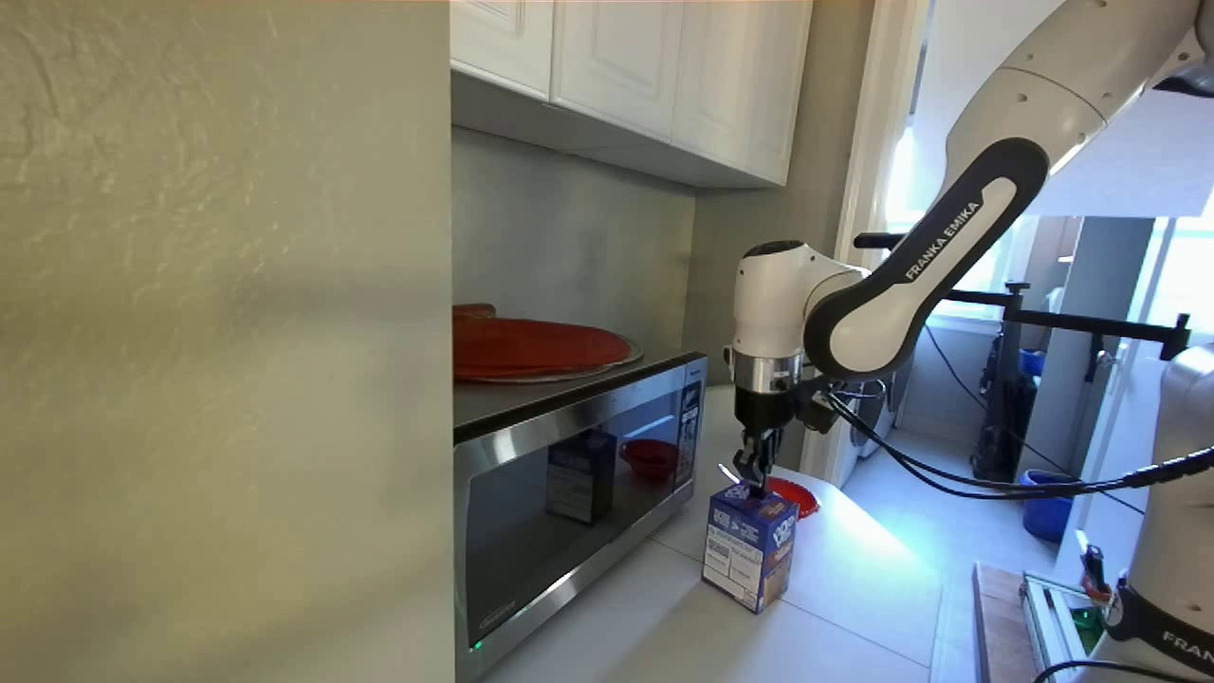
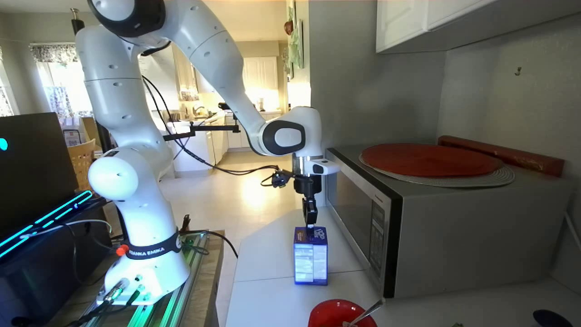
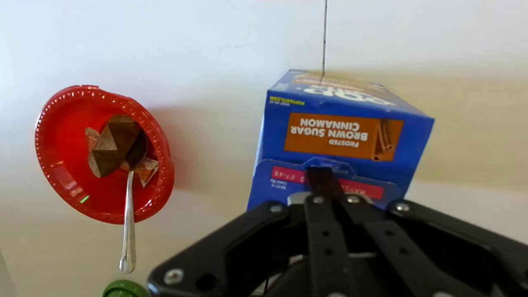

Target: Close the blue box fully

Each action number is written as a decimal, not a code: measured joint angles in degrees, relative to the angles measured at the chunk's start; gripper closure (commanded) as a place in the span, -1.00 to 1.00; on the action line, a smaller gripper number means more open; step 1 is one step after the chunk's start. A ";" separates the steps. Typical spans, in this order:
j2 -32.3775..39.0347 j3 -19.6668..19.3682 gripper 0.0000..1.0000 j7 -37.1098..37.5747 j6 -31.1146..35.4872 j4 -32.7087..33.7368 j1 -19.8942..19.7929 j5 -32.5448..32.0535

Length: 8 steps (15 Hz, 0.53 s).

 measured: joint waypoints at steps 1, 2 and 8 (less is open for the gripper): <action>-0.30 0.01 1.00 -0.14 -0.31 0.00 0.05 0.06; -0.58 0.02 1.00 -0.24 -0.63 0.00 0.12 0.09; -1.21 0.11 1.00 -0.38 -3.12 -0.04 0.46 0.10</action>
